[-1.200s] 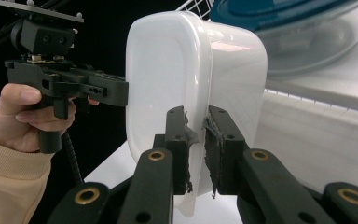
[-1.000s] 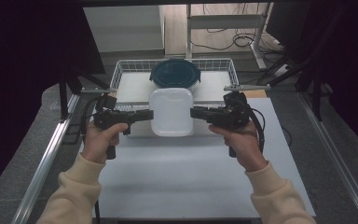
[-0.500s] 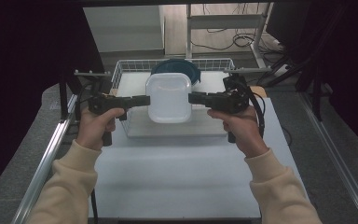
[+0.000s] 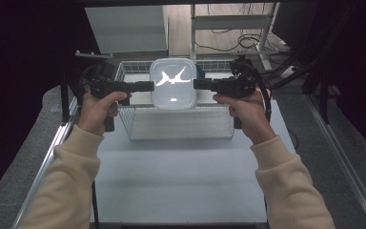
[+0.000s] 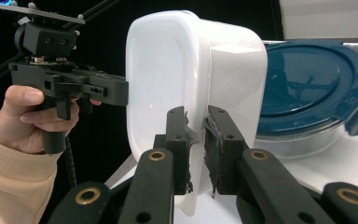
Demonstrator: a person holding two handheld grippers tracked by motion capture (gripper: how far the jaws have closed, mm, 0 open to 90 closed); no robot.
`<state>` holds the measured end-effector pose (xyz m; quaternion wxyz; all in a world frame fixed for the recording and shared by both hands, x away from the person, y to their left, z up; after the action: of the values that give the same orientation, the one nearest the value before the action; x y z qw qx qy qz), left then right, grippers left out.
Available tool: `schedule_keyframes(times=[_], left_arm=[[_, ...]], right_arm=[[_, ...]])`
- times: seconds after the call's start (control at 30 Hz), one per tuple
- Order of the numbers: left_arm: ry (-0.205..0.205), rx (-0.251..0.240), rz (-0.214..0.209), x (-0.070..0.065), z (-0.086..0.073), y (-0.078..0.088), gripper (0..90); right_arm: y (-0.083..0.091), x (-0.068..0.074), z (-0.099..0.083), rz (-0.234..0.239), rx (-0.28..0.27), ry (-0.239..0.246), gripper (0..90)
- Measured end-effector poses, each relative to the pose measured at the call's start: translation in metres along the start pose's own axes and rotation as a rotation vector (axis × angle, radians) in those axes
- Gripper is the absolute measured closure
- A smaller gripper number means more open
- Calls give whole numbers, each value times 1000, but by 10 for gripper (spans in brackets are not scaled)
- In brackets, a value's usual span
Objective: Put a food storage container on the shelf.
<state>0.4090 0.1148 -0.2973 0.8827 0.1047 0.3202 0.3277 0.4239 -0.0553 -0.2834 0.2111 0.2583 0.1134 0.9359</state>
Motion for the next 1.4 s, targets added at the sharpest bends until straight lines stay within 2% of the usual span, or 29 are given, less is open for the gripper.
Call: schedule_keyframes(times=[0.07,0.13,0.17,0.2,0.33,0.67,0.7,0.93,1.0,1.03,1.2,1.23,1.4], left_arm=[[-1,2,0,1,5,-1,788],[-23,-5,23,-2,10,1,791],[-37,1,20,-2,17,0,792],[-37,1,20,-2,17,0,792],[-16,-5,10,1,27,-2,792],[11,-9,30,10,49,-1,791],[29,-3,24,13,54,-2,791],[68,9,4,20,59,-8,791],[76,20,10,23,59,-13,791],[79,26,11,24,58,-15,791],[116,61,10,34,57,-27,792],[128,53,5,35,59,-28,792],[164,55,-32,41,66,-34,793]], right_arm=[[-1,-3,4,5,-2,-11,796],[-1,-6,9,13,-5,-18,798],[-1,-7,13,4,-9,-12,798],[-1,-7,13,4,-9,-12,798],[0,-9,24,13,-17,-24,798],[-9,-15,46,2,2,-60,799],[-11,-16,51,-2,10,-71,798],[-13,-21,58,-6,31,-98,798],[-16,-30,57,-10,47,-129,799],[-16,-30,57,-10,47,-129,799],[-21,-45,53,-13,72,-195,797],[-22,-48,53,-16,74,-199,794],[-24,-62,57,38,65,-270,785]])
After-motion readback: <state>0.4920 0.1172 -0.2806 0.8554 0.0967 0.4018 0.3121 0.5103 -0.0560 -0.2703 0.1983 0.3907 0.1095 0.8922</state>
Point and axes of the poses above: each handheld gripper's, and its own axes: y roughly backward along the jaws, z roughly out of its top, x roughly to its left, the point moved 10 cm from there along -y, roughly forward along the jaws, and after that the axes turned 5 degrees about z, right-handed, at the moved point
